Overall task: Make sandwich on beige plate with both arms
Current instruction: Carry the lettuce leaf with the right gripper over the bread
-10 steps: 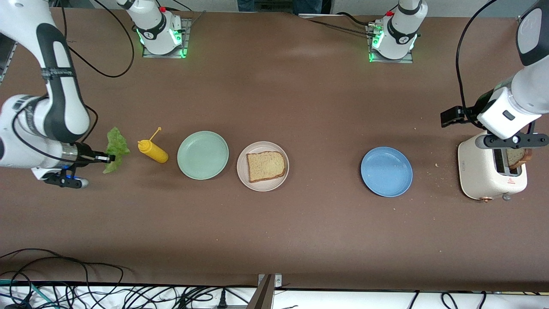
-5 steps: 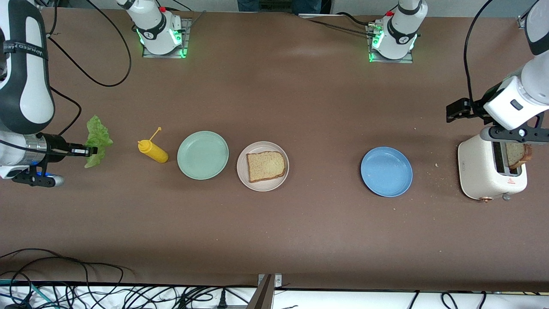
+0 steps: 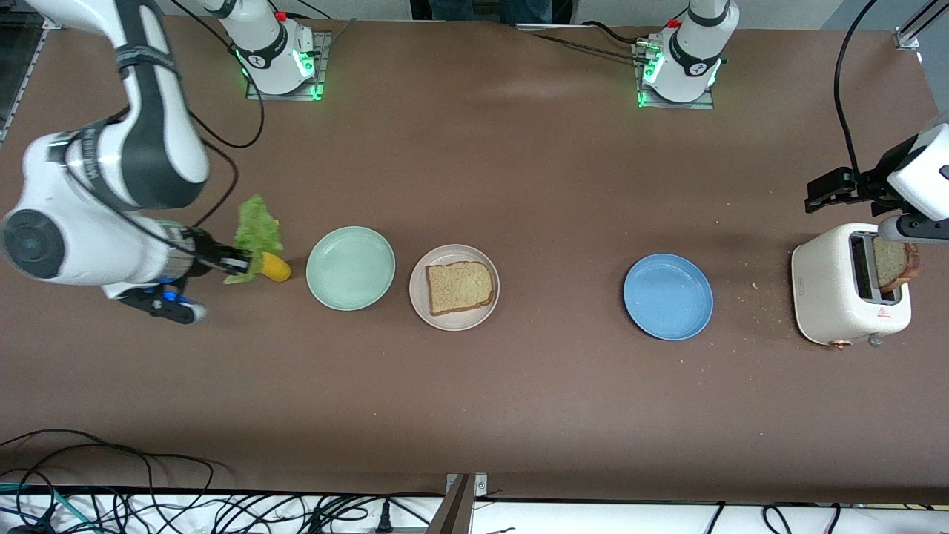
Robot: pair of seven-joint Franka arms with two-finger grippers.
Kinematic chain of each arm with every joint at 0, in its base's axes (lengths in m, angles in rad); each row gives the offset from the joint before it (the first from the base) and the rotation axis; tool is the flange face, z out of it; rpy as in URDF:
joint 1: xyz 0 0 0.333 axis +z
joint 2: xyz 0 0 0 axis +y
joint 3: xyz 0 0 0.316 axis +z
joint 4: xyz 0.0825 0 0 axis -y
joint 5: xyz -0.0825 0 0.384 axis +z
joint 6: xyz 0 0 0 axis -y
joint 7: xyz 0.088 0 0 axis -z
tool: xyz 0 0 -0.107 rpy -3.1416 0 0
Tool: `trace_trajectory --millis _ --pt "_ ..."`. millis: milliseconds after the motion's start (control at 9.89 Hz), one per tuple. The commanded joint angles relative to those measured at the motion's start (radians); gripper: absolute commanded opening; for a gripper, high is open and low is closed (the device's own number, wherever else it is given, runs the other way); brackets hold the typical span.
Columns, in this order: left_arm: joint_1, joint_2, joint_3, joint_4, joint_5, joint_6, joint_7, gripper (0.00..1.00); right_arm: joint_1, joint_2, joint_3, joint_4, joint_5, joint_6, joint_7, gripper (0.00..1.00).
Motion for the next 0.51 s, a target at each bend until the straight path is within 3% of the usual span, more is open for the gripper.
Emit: trace_trajectory --millis 0,404 --pt "0.006 0.000 -0.004 0.015 -0.012 -0.006 0.042 1.00 0.084 0.016 -0.005 0.010 0.056 0.077 0.150 0.00" --pt "0.034 0.025 -0.004 0.022 -0.014 -0.004 0.098 1.00 0.268 0.132 -0.005 0.005 0.062 0.307 0.456 0.00"
